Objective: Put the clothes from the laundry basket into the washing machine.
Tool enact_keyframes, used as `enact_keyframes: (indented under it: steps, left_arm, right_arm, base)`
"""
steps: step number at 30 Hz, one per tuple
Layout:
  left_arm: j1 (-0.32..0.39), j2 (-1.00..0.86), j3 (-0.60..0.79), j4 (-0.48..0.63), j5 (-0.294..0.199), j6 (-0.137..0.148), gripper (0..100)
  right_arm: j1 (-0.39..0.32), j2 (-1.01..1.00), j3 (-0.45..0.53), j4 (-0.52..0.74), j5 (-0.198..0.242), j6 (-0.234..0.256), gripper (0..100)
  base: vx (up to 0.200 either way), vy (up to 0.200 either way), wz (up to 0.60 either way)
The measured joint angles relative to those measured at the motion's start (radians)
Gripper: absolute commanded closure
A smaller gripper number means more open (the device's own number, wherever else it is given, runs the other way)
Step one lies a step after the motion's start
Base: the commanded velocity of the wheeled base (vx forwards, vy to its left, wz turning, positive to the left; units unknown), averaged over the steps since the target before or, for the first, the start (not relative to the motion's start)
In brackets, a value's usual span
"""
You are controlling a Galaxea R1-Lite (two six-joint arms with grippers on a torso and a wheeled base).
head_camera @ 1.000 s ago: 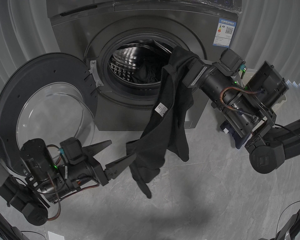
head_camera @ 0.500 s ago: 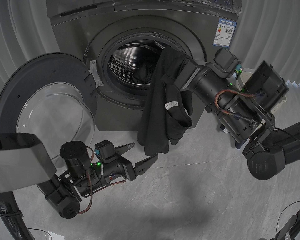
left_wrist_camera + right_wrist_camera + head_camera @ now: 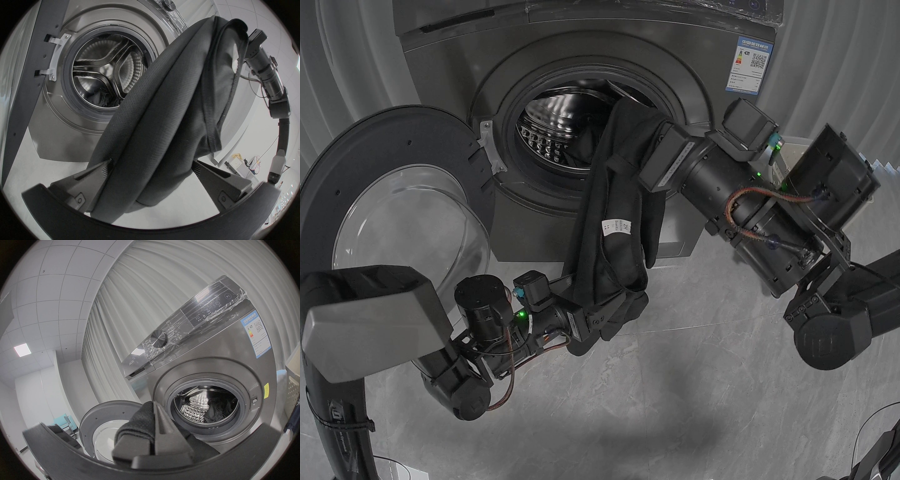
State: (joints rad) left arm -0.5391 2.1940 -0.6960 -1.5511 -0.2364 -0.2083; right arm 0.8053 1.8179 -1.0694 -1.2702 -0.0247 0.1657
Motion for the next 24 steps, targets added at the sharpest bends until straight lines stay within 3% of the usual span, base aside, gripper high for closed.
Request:
enact_keyframes:
  steps: [9,24]
  left_arm:
    - [0.009,0.075,-0.121,0.003,0.046,0.013,0]
    - [0.011,0.142,-0.257,0.009,0.051,0.013,0]
  right_arm:
    - [0.04,0.004,0.001,-0.004,0.0,0.015,100]
    - [0.072,0.0,0.061,-0.011,0.0,0.029,100]
  base:
    - [0.0,0.0,0.0]
    - [0.0,0.0,0.0]
